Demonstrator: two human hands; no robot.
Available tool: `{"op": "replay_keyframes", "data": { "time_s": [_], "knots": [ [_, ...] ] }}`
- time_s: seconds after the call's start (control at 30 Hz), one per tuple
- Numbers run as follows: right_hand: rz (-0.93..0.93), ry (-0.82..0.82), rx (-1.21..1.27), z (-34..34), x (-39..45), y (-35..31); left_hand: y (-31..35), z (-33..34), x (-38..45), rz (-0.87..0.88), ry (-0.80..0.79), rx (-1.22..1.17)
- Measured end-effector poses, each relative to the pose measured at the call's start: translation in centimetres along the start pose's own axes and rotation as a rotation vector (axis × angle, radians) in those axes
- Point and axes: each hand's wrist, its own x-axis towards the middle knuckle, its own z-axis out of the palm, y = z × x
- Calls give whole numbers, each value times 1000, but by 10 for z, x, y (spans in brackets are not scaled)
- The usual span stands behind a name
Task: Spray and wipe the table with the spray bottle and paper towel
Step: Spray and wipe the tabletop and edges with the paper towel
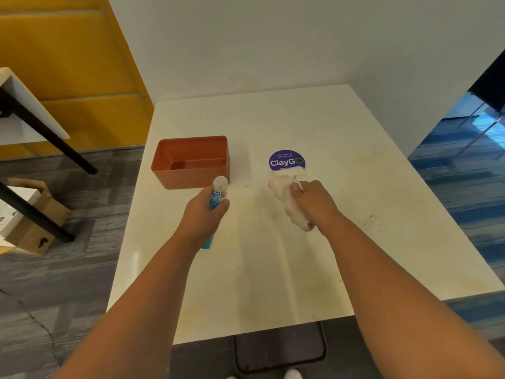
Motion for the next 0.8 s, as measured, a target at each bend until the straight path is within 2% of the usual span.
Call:
{"op": "replay_keyframes", "data": {
  "time_s": [0.1, 0.3, 0.57, 0.73, 0.8],
  "knots": [
    [-61, 12, -34, 3, -8, -7, -4, -2, 1, 20, -2, 16],
    [-131, 36, 52, -2, -19, -9, -2, -4, 0, 30, -6, 26],
    [-200, 44, -233, -23, -11, 4, 18, 9, -3, 36, 14, 27],
    [-245, 97, -242, -45, 0, 31, 40, 34, -10, 30, 58, 64],
    [-230, 69, -267, -56, 4, 43, 49, 48, -13, 2, 76, 77]
  ]
}}
